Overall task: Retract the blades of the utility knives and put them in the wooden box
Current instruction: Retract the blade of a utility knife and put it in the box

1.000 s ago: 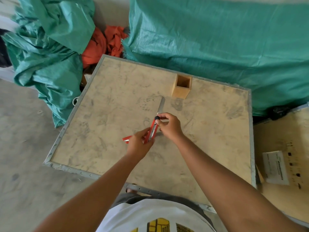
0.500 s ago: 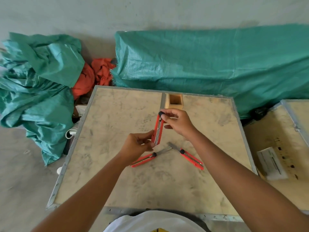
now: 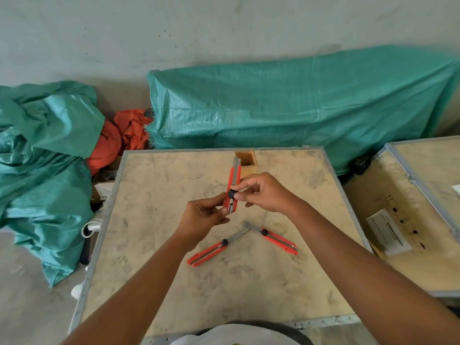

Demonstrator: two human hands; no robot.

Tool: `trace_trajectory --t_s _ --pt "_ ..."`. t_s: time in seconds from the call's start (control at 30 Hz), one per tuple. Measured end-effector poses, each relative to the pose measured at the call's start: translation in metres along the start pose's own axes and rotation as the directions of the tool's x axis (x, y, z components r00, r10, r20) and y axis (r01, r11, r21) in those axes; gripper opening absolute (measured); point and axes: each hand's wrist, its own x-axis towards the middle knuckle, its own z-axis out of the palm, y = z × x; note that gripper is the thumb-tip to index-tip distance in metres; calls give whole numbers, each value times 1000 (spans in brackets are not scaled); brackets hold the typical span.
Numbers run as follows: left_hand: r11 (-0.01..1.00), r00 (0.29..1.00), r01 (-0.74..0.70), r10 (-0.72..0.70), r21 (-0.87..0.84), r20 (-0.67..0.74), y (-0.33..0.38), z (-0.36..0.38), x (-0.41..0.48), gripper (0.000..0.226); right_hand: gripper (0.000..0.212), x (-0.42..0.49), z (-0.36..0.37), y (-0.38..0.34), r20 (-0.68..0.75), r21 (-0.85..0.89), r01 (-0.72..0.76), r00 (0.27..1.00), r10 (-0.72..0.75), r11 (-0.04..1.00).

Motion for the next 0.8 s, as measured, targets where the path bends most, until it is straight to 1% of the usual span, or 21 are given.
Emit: trace_trajectory --t_s 0.07,0.23,0.37,0.47,0.53,0.57,0.7,0.73,0.8 --pt "1000 1000 -12 12 -11 -6 2 5 0 39 26 -4 -4 -4 21 -33 29 999 -29 999" --pt "999 999 -29 28 -27 -21 5 20 -2 38 26 -12 -16 -3 21 -91 46 999 -44 995" --pt "999 998 -46 45 -23 -32 9 35 -5 39 29 -20 -25 -5 62 -120 110 993 -103 987" --pt "997 996 -62 60 -35 -59 10 50 -9 41 17 -28 -31 -1 7 -137 167 986 -168 976" --pt "997 995 -69 67 -38 -72 10 61 -10 42 17 -33 -37 2 -41 -162 165 984 -174 973" --pt "996 994 -77 74 -36 -75 10 67 -11 42 19 -35 -41 4 -43 -168 163 984 -172 972" --pt "994 991 -110 108 -17 -84 13 89 -12 40 25 -44 -61 10 32 -118 190 982 -188 975" --pt "993 989 -116 114 -16 -89 13 95 -12 40 23 -45 -65 13 33 -116 211 977 -209 971" --pt "992 988 -129 128 -11 -92 15 106 -11 41 17 -48 -71 18 -13 -124 216 976 -219 969"
